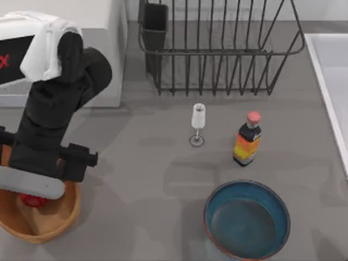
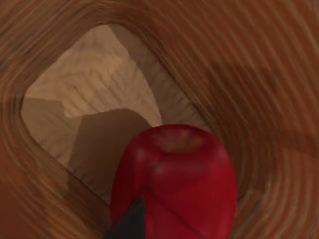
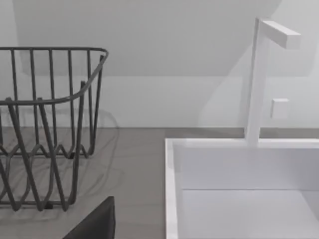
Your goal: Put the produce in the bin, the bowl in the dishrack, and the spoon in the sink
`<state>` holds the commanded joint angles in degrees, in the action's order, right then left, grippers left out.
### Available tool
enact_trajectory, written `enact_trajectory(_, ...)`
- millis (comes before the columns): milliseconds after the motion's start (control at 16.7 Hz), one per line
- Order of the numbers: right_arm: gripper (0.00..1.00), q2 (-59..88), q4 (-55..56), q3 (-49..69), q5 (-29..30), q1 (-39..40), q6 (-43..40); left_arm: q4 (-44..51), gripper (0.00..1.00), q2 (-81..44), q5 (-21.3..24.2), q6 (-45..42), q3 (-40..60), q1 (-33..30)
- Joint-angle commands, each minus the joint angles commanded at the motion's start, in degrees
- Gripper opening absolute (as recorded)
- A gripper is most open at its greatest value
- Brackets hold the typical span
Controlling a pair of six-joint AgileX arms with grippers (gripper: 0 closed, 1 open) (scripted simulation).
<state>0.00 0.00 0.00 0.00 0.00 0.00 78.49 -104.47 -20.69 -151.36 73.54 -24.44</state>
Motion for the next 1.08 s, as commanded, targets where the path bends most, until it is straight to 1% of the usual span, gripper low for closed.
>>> enact_trajectory(600, 1.0, 0.0, 0.0, 0.0, 0.0, 0.0, 0.0, 0.0, 1.0, 0.0, 0.0, 0.0, 0.0, -0.1)
enact_trajectory(660, 1.0, 0.0, 0.0, 0.0, 0.0, 0.0, 0.0, -0.6, 1.0, 0.7, 0.2, 1.0, -0.7, 0.1)
enact_trajectory(840, 1.0, 0.0, 0.0, 0.0, 0.0, 0.0, 0.0, -4.3, 1.0, 5.2, 1.6, 6.7, -4.5, 1.4)
enact_trajectory(1080, 1.0, 0.0, 0.0, 0.0, 0.0, 0.0, 0.0, -11.7, 1.0, 14.8, 3.9, 20.6, -12.0, 3.9)
